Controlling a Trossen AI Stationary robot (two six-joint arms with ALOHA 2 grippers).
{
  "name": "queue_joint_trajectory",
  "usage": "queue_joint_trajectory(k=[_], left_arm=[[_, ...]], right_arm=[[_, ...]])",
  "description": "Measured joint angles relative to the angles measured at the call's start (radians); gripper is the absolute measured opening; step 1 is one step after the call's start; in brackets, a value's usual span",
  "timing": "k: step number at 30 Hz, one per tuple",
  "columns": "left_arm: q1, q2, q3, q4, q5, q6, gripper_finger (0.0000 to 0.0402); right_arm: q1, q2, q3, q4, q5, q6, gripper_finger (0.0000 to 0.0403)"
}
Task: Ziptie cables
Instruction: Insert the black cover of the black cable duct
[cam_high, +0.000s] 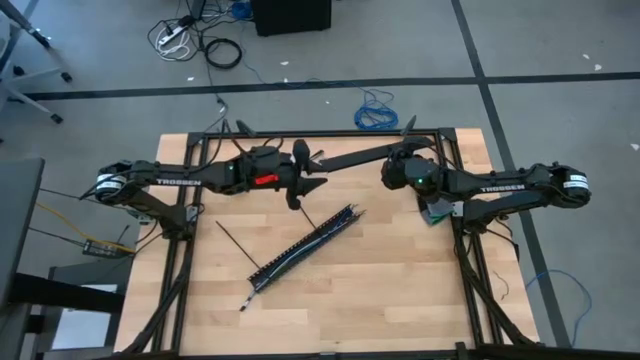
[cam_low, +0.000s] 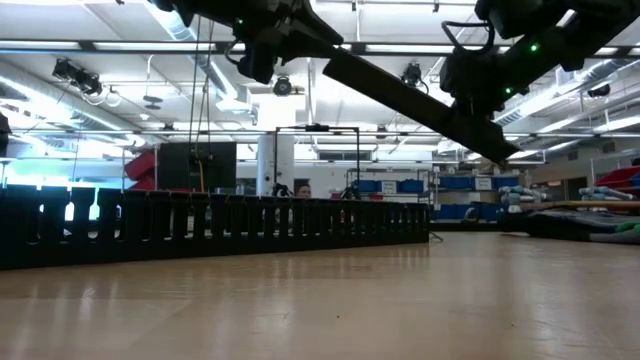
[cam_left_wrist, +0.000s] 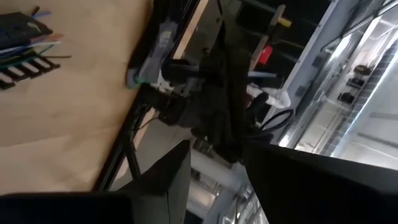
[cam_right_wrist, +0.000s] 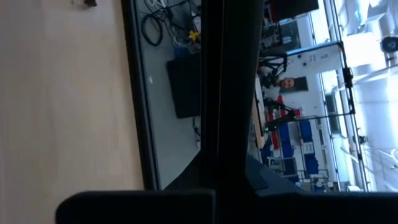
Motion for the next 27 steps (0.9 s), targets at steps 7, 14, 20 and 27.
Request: queue_joint_trajectory(k=[7, 14, 20, 27], left_arm=[[0.000, 0.000, 0.000, -0.001, -0.034, 0.016, 0.0130], [0.000, 0.000, 0.000, -0.020, -0.060, 0.041, 0.0126], [0.000, 0.001, 0.000, -0.048, -0.091, 0.064, 0.0126], [0.002, 0.001, 0.000, -0.039, -0.119, 0.115, 0.0120]], right_arm=[[-0.001, 0.000, 0.000, 0.002, -0.034, -0.032, 0.0005], [0.002, 0.000, 0.000, 0.046, -0.056, -0.070, 0.0005], [0.002, 0.000, 0.000, 0.072, -0.067, -0.089, 0.0005], [0.002, 0.000, 0.000, 0.072, -0.075, -0.084, 0.0005]])
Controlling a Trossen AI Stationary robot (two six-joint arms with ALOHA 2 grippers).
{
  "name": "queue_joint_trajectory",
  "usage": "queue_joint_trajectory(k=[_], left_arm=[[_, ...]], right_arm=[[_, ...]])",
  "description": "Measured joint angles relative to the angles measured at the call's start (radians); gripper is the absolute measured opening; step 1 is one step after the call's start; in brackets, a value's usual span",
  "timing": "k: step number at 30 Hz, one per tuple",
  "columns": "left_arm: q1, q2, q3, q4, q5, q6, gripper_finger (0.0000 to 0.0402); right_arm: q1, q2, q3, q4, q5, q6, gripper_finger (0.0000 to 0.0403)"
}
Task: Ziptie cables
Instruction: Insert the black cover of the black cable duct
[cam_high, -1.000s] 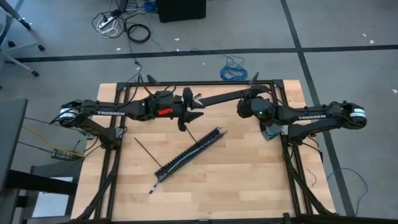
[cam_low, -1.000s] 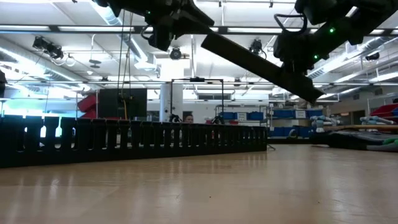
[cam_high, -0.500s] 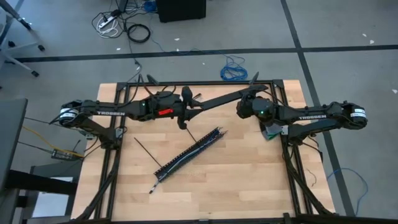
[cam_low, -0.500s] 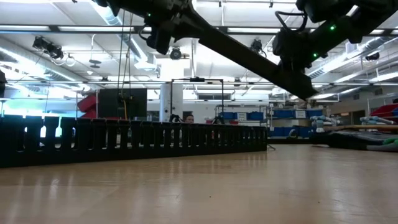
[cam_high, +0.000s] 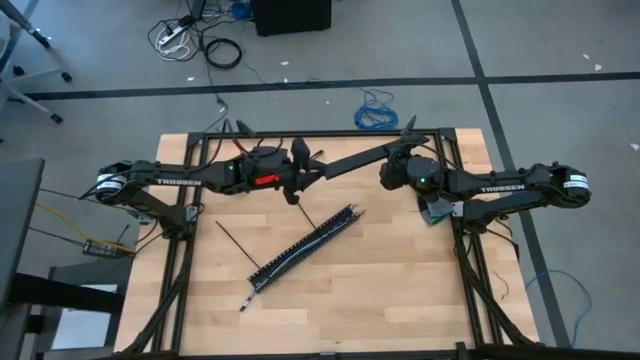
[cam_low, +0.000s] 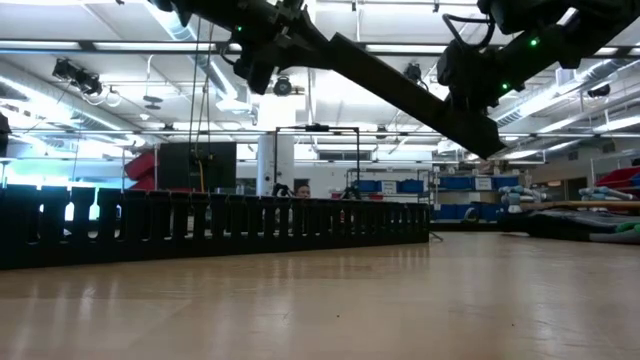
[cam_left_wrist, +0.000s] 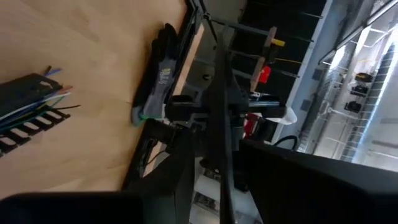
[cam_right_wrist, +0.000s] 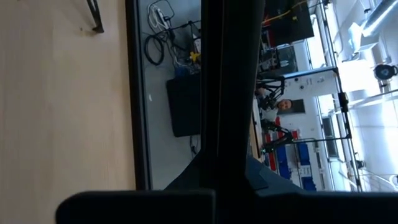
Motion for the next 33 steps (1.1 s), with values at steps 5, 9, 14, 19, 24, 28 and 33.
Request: queue_joint_trajectory(k=[5, 9, 14, 19, 24, 28, 33], left_arm=[[0.000, 0.032, 0.000, 0.090, 0.005, 0.027, 0.0096], [-0.001, 0.092, 0.000, 0.235, 0.051, 0.026, 0.0077], [-0.002, 0.126, 0.000, 0.279, 0.044, 0.035, 0.0048], [-0.002, 0.126, 0.000, 0.288, 0.021, 0.120, 0.0006], [-0.003, 0.126, 0.000, 0.298, -0.013, 0.162, 0.0002], [0.000, 0.126, 0.000, 0.282, -0.045, 0.222, 0.0001], [0.016, 0.126, -0.002, 0.231, -0.053, 0.321, 0.0001]], right_arm=[[0.000, 0.000, 0.000, 0.000, -0.007, 0.001, 0.0005], [0.000, 0.000, 0.000, 0.000, -0.007, 0.002, 0.0005], [0.000, 0.001, 0.000, -0.003, 0.004, -0.002, 0.0005], [0.000, 0.001, 0.000, 0.000, 0.014, 0.004, 0.0012], [0.000, 0.000, 0.001, 0.029, -0.039, 0.062, 0.0042], [-0.001, 0.000, 0.037, -0.020, -0.199, 0.196, 0.0073], [-0.060, 0.000, 0.144, -0.282, -0.538, 0.550, 0.0120]])
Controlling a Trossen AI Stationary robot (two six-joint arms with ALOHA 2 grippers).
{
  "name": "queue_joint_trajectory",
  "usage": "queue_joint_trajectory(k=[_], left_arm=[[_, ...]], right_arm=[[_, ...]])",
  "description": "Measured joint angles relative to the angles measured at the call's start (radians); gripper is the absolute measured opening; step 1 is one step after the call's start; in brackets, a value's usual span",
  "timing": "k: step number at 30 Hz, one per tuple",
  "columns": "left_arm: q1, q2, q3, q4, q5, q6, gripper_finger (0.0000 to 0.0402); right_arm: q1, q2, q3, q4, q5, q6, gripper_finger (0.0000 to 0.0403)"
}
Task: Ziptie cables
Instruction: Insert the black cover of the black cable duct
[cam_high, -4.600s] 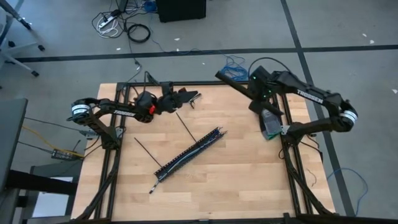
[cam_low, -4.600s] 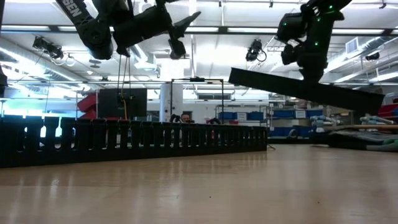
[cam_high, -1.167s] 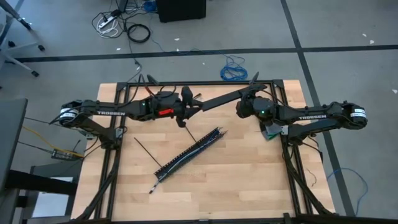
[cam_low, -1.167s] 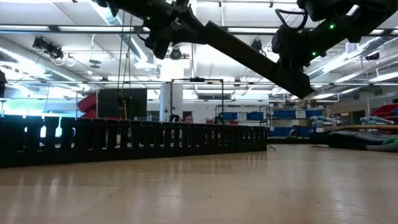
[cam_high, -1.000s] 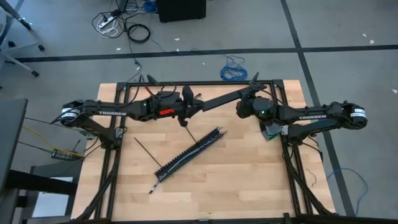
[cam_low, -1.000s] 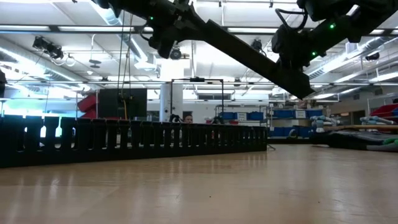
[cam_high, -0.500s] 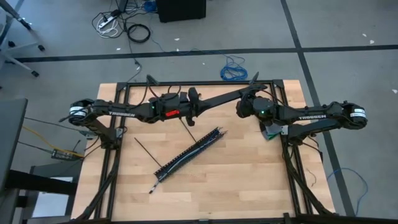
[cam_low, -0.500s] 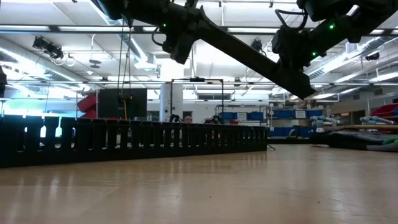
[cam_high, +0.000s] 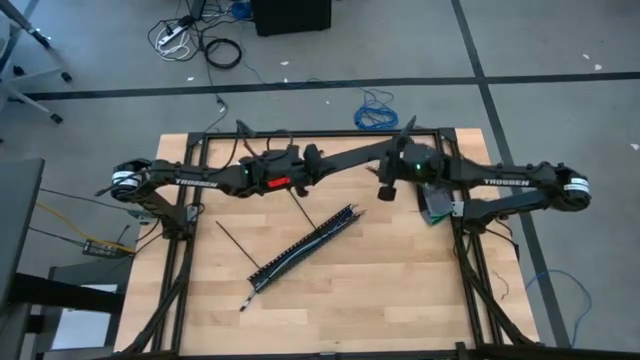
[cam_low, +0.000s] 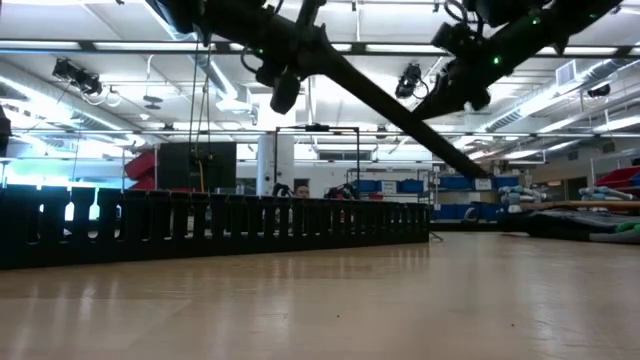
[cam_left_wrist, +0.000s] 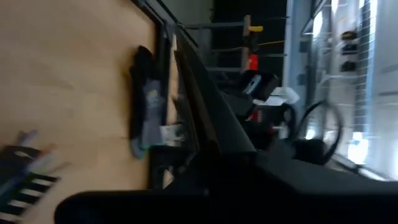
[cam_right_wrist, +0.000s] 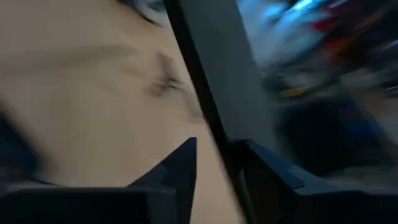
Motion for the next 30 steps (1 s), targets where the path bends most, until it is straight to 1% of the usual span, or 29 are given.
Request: queue_joint_trajectory(k=[2, 3, 4, 5, 6, 8, 11, 15, 18, 19, 21, 23, 25, 28, 30], left_arm=[[0.004, 0.000, 0.000, -0.022, -0.003, 0.035, 0.0001], [0.007, 0.000, 0.000, -0.023, -0.024, 0.052, 0.0001], [0.011, 0.000, 0.000, -0.017, -0.038, 0.075, 0.0000], [0.014, -0.002, 0.001, -0.015, -0.048, 0.097, 0.0000], [0.017, -0.003, 0.002, -0.014, -0.050, 0.110, 0.0000], [0.013, -0.003, 0.002, -0.008, -0.046, 0.136, 0.0000], [-0.006, -0.018, 0.002, -0.008, -0.069, 0.174, 0.0000], [-0.016, -0.062, 0.001, -0.104, -0.143, 0.203, 0.0000], [-0.030, -0.105, -0.053, -0.141, -0.156, 0.195, 0.0000], [-0.035, -0.125, -0.078, -0.144, -0.159, 0.180, 0.0000], [-0.053, -0.185, -0.146, -0.141, -0.194, 0.144, 0.0000], [-0.082, -0.241, -0.220, -0.149, -0.254, 0.095, 0.0000], [-0.126, -0.301, -0.297, -0.148, -0.300, 0.043, 0.0000], [-0.211, -0.356, -0.380, -0.113, -0.356, -0.027, 0.0000], [-0.274, -0.358, -0.402, -0.111, -0.405, -0.069, 0.0000]], right_arm=[[-0.059, 0.003, 0.041, -0.094, -0.232, 0.164, 0.0139], [-0.091, 0.009, 0.057, -0.136, -0.374, 0.234, 0.0149], [-0.122, 0.011, 0.064, -0.176, -0.490, 0.287, 0.0159], [-0.149, 0.012, 0.064, -0.206, -0.586, 0.322, 0.0169], [-0.172, 0.012, 0.064, -0.215, -0.654, 0.335, 0.0178], [-0.207, 0.009, 0.065, -0.222, -0.691, 0.337, 0.0193], [-0.230, 0.009, 0.065, -0.231, -0.693, 0.365, 0.0209], [-0.237, 0.007, 0.065, -0.210, -0.691, 0.456, 0.0216], [-0.234, 0.007, 0.068, -0.192, -0.706, 0.505, 0.0215], [-0.234, 0.007, 0.076, -0.208, -0.727, 0.534, 0.0214], [-0.235, 0.006, 0.099, -0.238, -0.825, 0.548, 0.0214], [-0.236, 0.004, 0.130, -0.278, -0.899, 0.534, 0.0214], [-0.233, 0.003, 0.169, -0.333, -0.941, 0.483, 0.0214], [-0.220, 0.003, 0.244, -0.408, -0.941, 0.350, 0.0216], [-0.206, 0.008, 0.297, -0.443, -0.891, 0.262, 0.0217]])
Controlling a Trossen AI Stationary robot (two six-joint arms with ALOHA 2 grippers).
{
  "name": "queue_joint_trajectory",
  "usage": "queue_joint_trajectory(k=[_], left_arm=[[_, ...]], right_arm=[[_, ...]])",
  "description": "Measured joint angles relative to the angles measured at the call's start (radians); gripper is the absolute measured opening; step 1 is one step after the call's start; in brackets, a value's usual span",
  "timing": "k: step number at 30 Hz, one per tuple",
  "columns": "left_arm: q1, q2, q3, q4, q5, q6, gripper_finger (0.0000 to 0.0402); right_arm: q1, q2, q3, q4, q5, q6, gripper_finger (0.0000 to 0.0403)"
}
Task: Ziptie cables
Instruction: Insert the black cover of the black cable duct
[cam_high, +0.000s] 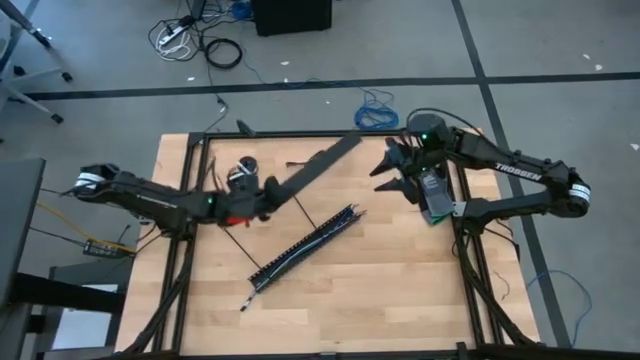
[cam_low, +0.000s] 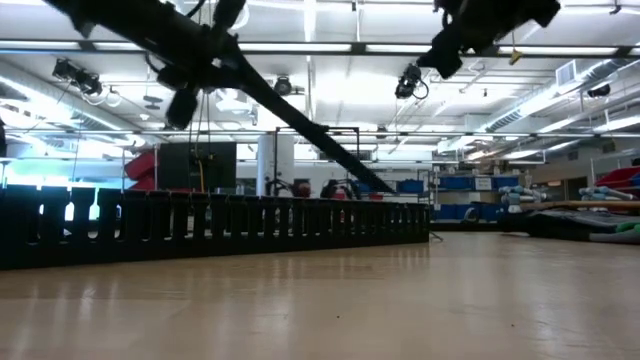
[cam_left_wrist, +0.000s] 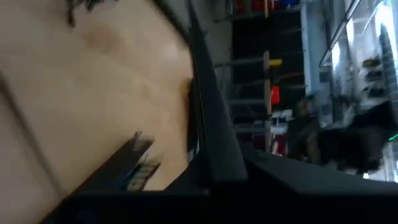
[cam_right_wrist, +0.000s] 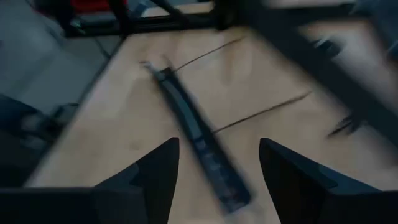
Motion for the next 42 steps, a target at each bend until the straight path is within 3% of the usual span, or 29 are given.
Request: queue_joint_trajectory(k=[4, 8, 16, 22, 28, 32, 42], left_arm=[[-0.098, 0.054, -0.004, 0.013, -0.019, -0.035, 0.0000], [-0.157, 0.144, -0.003, 0.129, -0.070, -0.046, 0.0000], [-0.211, 0.302, -0.003, 0.312, -0.089, -0.044, 0.0000], [-0.246, 0.382, -0.003, 0.397, -0.097, 0.003, 0.0000], [-0.255, 0.453, -0.001, 0.485, -0.114, 0.011, 0.0000], [-0.263, 0.463, -0.001, 0.499, -0.110, 0.018, 0.0000], [-0.268, 0.477, -0.001, 0.575, -0.117, 0.064, 0.0000]], right_arm=[[0.019, 0.028, 0.086, -0.050, 0.116, -0.095, 0.0216], [0.019, 0.115, 0.176, -0.159, 0.117, -0.132, 0.0216], [0.080, 0.371, 0.292, -0.371, 0.156, -0.384, 0.0221], [0.169, 0.458, 0.310, -0.353, 0.188, -0.504, 0.0232], [0.260, 0.538, 0.310, -0.326, 0.461, -0.433, 0.0271], [0.306, 0.562, 0.309, -0.255, 0.574, -0.433, 0.0296], [0.374, 0.560, 0.309, -0.019, 0.608, -0.461, 0.0308]])
